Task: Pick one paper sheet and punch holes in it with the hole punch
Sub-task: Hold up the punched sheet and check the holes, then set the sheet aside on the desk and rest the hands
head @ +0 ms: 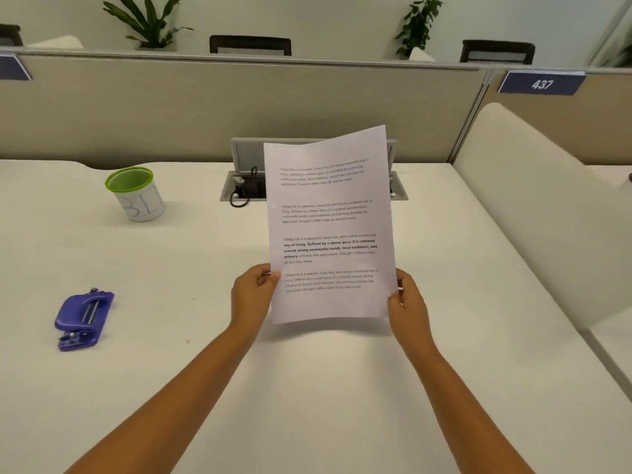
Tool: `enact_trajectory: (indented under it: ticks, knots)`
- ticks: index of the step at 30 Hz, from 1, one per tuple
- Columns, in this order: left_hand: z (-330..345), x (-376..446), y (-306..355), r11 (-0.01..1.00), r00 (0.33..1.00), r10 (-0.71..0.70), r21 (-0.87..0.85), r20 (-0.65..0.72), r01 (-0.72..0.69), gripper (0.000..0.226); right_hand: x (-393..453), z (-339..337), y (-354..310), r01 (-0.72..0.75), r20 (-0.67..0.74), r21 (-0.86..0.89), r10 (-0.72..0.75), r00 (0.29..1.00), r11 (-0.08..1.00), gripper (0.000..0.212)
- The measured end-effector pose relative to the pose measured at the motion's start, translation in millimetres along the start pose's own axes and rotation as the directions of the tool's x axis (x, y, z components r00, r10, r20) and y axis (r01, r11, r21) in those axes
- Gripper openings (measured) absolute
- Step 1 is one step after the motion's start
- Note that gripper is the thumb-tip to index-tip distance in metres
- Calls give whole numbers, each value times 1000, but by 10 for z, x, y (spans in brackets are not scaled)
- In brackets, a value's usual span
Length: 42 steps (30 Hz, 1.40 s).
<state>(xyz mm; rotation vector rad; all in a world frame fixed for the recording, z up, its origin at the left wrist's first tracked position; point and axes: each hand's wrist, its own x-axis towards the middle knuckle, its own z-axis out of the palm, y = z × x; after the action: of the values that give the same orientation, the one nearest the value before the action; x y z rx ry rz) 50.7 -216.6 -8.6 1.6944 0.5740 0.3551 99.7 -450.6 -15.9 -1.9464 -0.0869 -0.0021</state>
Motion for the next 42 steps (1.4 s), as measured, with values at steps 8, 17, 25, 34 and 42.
enact_trajectory:
  ticks: [8,17,25,34,42]
  knots:
    - [1085,22,228,998,985,-31,58,170,21,32,390,-803,311,-136,-207,-116,110,972,984,56]
    - [1974,119,327,995,969,-77,83,236,59,38,711,-1432,773,-283,-338,-147,221,915,948,56]
    - [2310,55,236,979,941,-123,191,314,64,37,864,-1639,958,-315,-372,-159,239,897,936,49]
    - [1854,187,156,895,958,90,401,271,-197,30,766,-1549,809,-210,-415,-473,-6,910,855,44]
    - [885,255,17,681,936,279,642,216,-351,44,592,-954,518,-81,-253,-527,-65,965,846,47]
